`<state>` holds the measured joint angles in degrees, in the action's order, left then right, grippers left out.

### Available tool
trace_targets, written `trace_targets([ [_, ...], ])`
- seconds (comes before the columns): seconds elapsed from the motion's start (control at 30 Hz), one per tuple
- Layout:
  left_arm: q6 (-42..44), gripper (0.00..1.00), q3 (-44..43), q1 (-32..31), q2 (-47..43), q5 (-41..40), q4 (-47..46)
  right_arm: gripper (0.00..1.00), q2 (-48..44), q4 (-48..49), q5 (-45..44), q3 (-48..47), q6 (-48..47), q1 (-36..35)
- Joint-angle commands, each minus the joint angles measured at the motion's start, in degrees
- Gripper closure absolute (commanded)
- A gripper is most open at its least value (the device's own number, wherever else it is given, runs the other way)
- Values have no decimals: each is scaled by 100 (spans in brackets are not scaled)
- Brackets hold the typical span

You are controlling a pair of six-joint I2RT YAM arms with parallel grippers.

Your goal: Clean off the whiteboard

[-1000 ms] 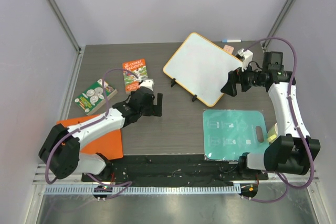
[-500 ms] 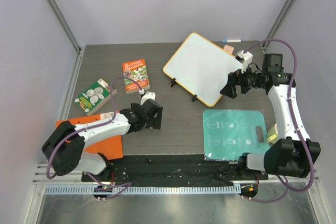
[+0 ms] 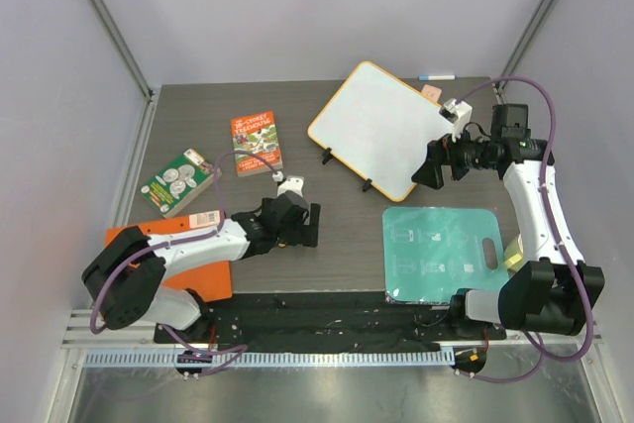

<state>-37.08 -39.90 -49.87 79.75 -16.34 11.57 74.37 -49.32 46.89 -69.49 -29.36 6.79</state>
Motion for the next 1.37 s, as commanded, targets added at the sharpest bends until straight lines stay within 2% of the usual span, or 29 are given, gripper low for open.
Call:
trace_targets([
  [0.0,-177,0,0,-14,58,508,-1129,1,-98,10,206,-3,19,-55],
  [0.17,-361,0,211,-14,111,817,-1878,0,-89,-25,206,6,-43,-72],
  [0.3,-291,0,202,-6,15,378,-1641,0,-89,-139,232,-11,-183,-72],
  [0.43,-177,0,351,21,-563,175,-1693,0,-45,-253,373,-12,-271,-133],
  [0.53,-98,0,343,56,-845,175,-1676,1,-106,-201,84,85,-254,-537],
  [0.7,-19,0,36,249,-900,78,-1219,0,-362,63,-154,375,-263,-1415],
  [0.83,113,0,-386,695,-654,427,-649,0,-204,37,-295,323,-254,-1715],
  [1.03,332,0,-826,1347,-521,605,291,0,-203,238,-461,410,-79,-1751],
  [1.33,763,0,-686,1796,-1531,430,846,0,-361,1117,-1542,735,650,-1742],
])
